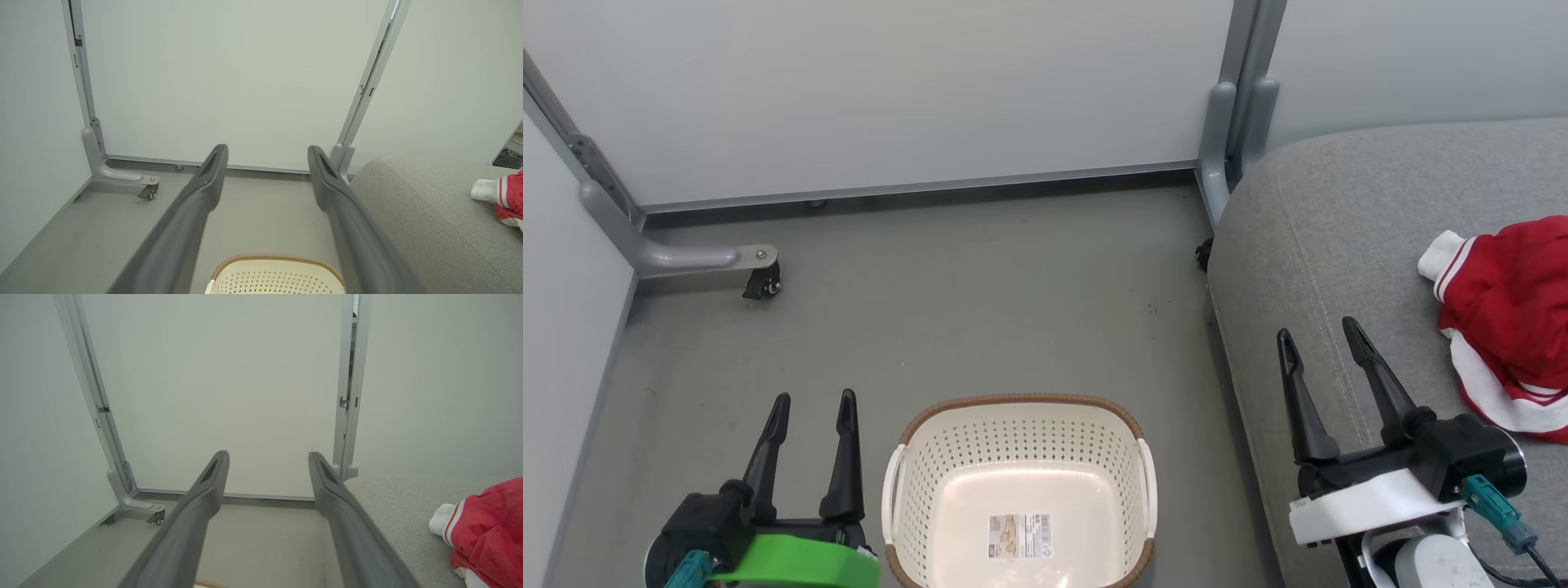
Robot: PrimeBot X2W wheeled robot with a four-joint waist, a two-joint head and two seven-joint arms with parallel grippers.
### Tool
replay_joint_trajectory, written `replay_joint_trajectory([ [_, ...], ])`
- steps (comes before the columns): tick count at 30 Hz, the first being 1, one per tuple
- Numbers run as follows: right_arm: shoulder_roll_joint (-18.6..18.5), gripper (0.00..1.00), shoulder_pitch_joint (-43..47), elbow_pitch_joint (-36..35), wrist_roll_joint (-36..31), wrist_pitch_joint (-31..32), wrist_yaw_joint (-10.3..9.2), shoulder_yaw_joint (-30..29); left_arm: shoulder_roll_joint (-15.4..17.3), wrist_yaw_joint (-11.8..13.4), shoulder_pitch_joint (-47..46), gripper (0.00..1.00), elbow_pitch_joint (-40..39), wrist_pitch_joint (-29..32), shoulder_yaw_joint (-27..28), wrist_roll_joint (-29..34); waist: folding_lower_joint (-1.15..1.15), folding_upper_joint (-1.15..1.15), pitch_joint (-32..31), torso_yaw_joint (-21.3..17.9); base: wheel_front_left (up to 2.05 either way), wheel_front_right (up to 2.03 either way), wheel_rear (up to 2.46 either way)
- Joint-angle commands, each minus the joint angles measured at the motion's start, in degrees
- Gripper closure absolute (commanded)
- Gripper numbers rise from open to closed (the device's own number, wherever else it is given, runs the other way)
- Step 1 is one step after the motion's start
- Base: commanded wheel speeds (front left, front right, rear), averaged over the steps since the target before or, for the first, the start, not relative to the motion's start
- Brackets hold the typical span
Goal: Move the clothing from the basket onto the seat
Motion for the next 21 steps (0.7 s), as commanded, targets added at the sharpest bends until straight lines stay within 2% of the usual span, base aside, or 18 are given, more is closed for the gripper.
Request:
replay_joint_trajectory([
  [1,-0.1,0.0,0.6,0.1,-0.2,-0.1,-0.04,-0.2,0.1,-0.1,0.7,0.0,0.1,0.0,0.3,-0.1,0.0,0.0,-0.1,-0.1,0.0,0.0,0.0],
  [9,0.1,0.0,0.6,0.1,0.2,-0.1,-0.04,-0.6,0.1,-0.1,0.8,0.0,0.2,0.0,-0.4,-0.2,0.0,0.0,-0.2,-0.7,0.0,0.0,0.0],
  [21,0.1,0.0,0.9,0.2,-0.8,-0.1,-0.04,-0.2,0.1,-0.1,1.3,0.0,0.4,0.0,1.4,0.0,0.0,0.0,0.1,-0.7,0.0,0.0,0.0],
])
